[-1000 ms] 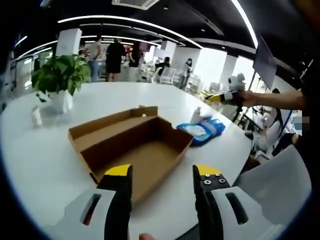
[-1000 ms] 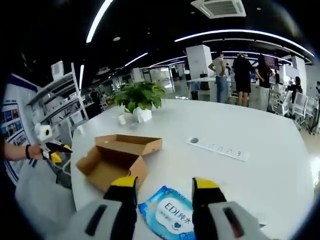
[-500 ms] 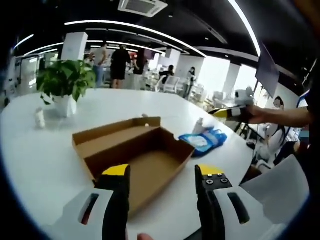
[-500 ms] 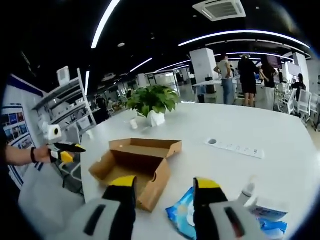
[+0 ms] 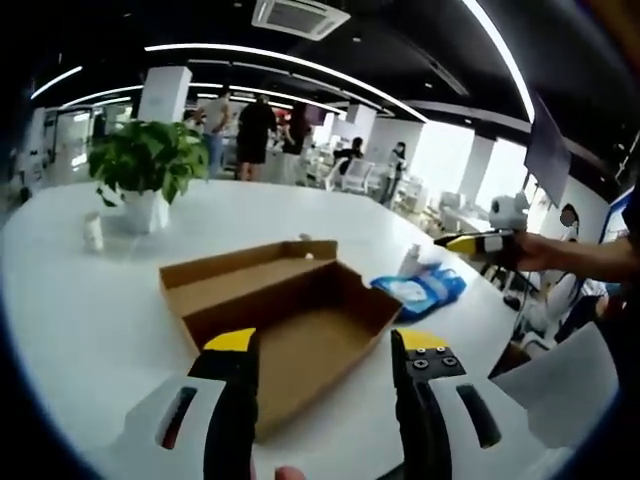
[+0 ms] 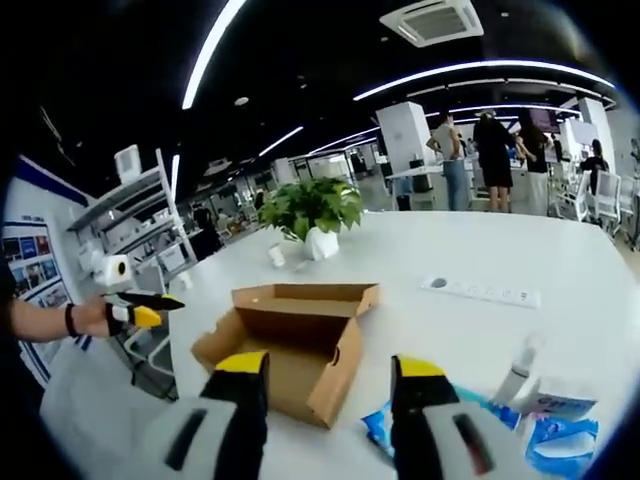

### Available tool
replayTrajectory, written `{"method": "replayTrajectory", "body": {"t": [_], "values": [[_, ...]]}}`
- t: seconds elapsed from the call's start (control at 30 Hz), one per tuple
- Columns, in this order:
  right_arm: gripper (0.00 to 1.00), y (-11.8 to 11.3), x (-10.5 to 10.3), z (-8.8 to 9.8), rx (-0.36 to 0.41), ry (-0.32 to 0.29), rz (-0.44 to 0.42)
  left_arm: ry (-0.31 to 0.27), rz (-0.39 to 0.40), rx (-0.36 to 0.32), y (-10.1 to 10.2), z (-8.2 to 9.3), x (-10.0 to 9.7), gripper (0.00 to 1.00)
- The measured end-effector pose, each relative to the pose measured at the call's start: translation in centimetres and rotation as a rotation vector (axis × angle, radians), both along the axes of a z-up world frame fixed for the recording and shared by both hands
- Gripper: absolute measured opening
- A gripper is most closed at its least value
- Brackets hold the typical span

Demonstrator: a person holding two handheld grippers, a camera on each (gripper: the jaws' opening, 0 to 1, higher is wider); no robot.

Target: Operate the shoe box by opening the lid, removing the specified soft item, and placing it in the target area until the item is outside and the box remains undamaged.

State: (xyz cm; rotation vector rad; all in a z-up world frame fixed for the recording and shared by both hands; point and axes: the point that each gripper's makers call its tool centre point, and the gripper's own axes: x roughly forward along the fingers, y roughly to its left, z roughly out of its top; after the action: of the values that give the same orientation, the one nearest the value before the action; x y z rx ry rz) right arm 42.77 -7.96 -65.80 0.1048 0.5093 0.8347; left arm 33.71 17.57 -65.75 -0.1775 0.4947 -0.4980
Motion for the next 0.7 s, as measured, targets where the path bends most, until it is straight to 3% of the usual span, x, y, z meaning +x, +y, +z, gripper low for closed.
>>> {"method": "replayTrajectory", "body": {"t": [0.27, 0.37, 0.7], "values": [[0.48, 1.9, -2.6, -1.7, 0.001, 0.018, 0.034, 0.013, 0.048, -0.016, 0.4, -0.6, 0.1, 0.54], [0.48, 2.0, -2.7, -3.1, -0.006, 0.03, 0.046, 0.016, 0.071, -0.029, 0.8, -0.8, 0.2, 0.54], [0.49, 2.7, -4.1, -4.9, 0.006, 0.062, 0.04, 0.013, 0.097, -0.026, 1.0, -1.2, 0.7, 0.57]]}}
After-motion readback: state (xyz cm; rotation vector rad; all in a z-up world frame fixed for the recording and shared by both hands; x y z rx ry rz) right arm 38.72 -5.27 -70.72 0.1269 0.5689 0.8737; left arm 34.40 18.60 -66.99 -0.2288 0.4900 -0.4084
